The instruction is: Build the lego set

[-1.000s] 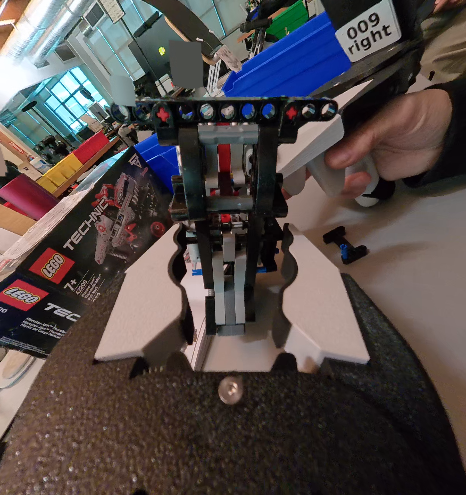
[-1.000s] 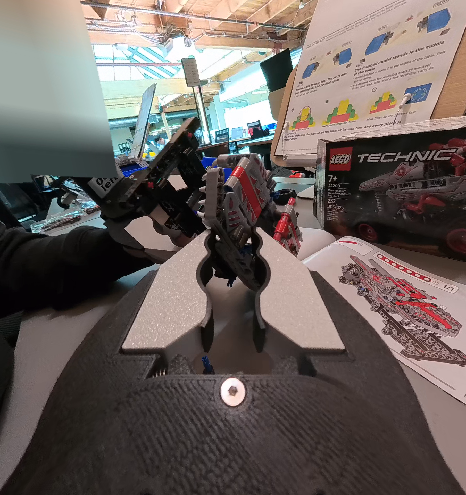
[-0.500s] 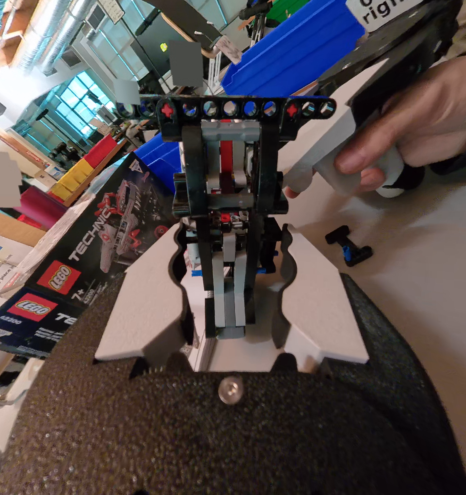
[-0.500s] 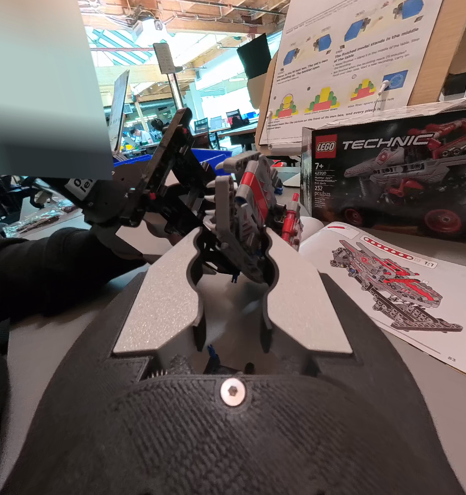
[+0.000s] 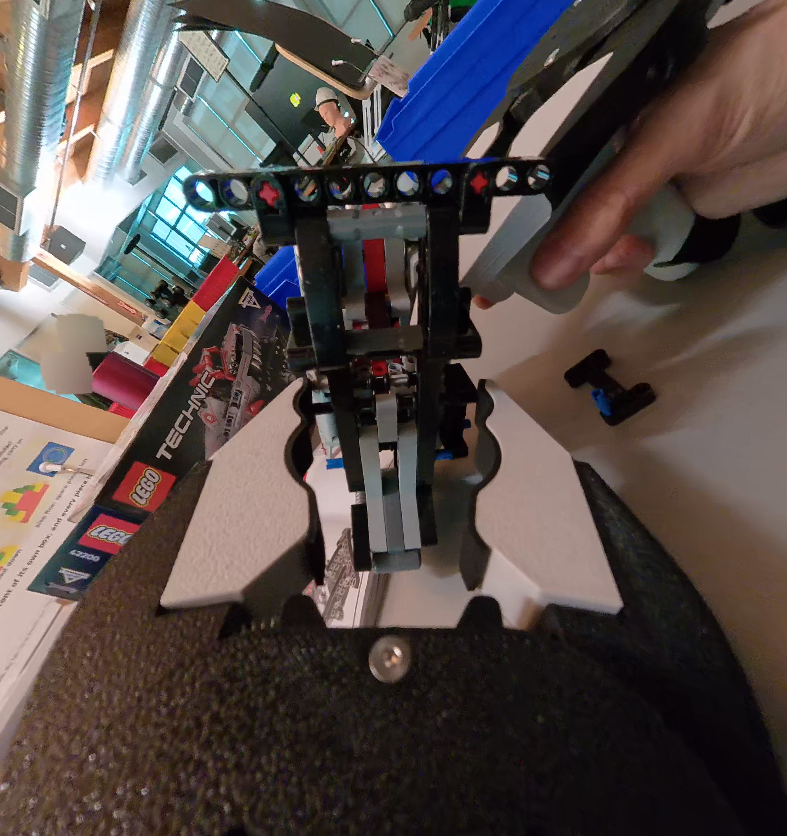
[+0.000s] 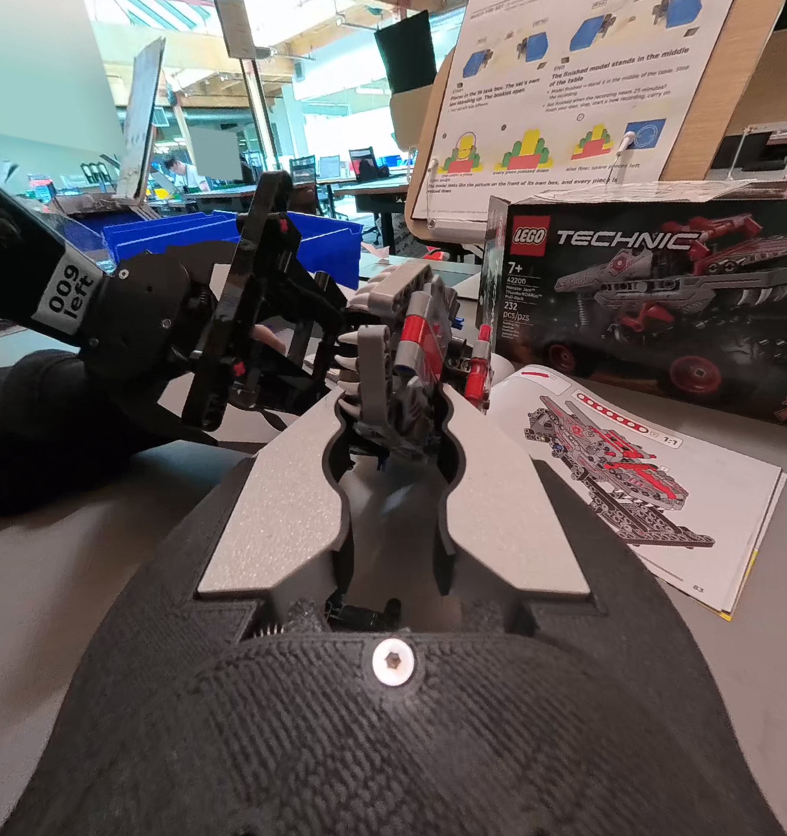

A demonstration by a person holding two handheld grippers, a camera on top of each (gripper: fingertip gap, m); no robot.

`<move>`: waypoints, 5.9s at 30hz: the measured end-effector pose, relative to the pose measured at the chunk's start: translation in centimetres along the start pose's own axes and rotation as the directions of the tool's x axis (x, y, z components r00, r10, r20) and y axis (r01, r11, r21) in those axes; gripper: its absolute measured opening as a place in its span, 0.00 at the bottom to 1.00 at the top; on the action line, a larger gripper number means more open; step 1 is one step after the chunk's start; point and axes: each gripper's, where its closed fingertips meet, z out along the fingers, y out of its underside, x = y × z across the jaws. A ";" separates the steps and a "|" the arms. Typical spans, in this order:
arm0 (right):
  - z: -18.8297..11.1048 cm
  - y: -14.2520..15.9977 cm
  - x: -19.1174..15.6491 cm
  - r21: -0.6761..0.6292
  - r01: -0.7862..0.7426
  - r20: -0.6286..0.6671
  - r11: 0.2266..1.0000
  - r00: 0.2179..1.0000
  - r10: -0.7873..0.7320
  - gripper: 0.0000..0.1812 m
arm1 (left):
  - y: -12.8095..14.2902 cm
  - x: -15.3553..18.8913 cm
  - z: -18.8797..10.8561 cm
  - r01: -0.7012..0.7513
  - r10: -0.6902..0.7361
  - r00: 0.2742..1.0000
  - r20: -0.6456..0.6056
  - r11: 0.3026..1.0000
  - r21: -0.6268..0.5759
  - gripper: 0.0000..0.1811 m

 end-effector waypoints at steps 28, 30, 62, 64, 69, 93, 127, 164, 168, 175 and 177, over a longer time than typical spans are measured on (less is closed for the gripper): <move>-0.8 -0.4 3.3 0.032 -0.208 0.039 0.978 0.978 0.207 0.18 | -0.9 -0.4 2.3 0.022 -0.025 0.992 -0.121 0.999 -0.027 0.32; -0.8 -0.4 3.8 0.035 -0.249 0.037 0.968 0.968 0.247 0.18 | -0.9 -0.6 2.9 0.009 -0.013 0.992 -0.123 0.999 -0.037 0.31; -0.5 0.4 5.0 -0.005 -0.320 0.006 0.947 0.947 0.320 0.18 | -1.5 -0.4 2.5 -0.065 0.053 0.993 -0.106 0.992 -0.112 0.29; -0.5 0.4 5.0 -0.004 -0.322 0.003 0.947 0.947 0.322 0.18 | -1.5 -0.4 2.5 -0.069 0.058 0.993 -0.103 0.992 -0.103 0.29; -0.6 0.4 5.5 0.006 -0.353 -0.015 0.936 0.935 0.353 0.18 | -1.6 -1.1 2.0 -0.118 0.119 0.993 0.015 0.990 -0.075 0.34; -0.6 1.1 6.6 0.005 -0.478 -0.022 0.878 0.878 0.478 0.18 | -1.0 -0.3 3.8 -0.007 0.004 1.000 -0.020 0.986 -0.166 0.37; -2.5 2.1 5.3 -0.040 -0.411 -0.127 0.911 0.906 0.403 0.50 | -0.4 -1.2 4.7 0.121 -0.116 0.993 0.034 0.955 -0.273 0.37; -0.7 3.0 4.1 -0.108 -0.528 -0.034 0.842 0.849 0.527 0.38 | -1.2 -0.4 4.9 0.109 -0.105 0.994 0.035 0.981 -0.162 0.37; -1.0 2.5 4.1 -0.089 -0.528 0.005 0.844 0.848 0.531 0.41 | -1.5 -0.5 4.7 0.128 -0.124 0.992 0.033 0.981 -0.145 0.37; -2.4 2.3 4.5 -0.081 -0.514 0.021 0.854 0.855 0.517 0.39 | -1.2 -0.5 4.8 0.146 -0.145 0.989 0.019 0.980 -0.136 0.37; -3.1 2.3 4.8 -0.084 -0.510 0.020 0.856 0.858 0.514 0.40 | -1.1 -0.7 4.7 0.158 -0.157 0.987 0.022 0.978 -0.135 0.37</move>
